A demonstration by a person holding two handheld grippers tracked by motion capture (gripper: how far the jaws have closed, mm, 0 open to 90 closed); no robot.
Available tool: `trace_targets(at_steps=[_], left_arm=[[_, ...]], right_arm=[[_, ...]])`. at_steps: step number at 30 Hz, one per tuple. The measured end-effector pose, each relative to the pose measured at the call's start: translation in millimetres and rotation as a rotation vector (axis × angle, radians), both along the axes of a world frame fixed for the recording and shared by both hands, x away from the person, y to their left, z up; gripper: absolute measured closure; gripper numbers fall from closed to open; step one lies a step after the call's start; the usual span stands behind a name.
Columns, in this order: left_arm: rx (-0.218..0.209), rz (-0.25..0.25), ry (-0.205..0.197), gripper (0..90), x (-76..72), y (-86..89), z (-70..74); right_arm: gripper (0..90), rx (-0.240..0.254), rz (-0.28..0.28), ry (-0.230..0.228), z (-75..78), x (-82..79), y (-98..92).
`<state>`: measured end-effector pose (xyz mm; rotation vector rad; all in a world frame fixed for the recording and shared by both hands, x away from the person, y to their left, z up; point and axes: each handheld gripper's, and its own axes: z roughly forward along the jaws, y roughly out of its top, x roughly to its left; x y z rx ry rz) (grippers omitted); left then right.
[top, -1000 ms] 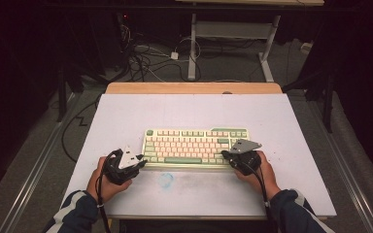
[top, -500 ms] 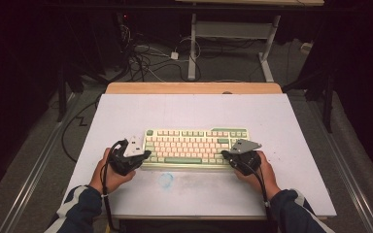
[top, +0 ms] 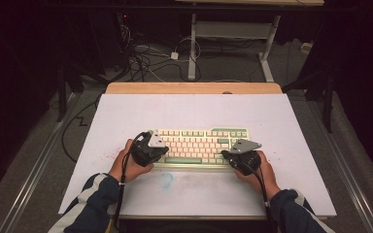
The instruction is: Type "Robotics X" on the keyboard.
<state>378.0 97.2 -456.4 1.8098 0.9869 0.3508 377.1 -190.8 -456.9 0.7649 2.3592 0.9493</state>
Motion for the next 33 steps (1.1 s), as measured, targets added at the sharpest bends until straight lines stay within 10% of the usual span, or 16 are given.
trace_targets(at_steps=[33], left_arm=[[0.021,-0.001,-0.018,85.9,-0.5,-1.0,-6.8]], right_arm=[[90.0,-0.008,0.002,-0.007,0.1,-0.7,0.4]])
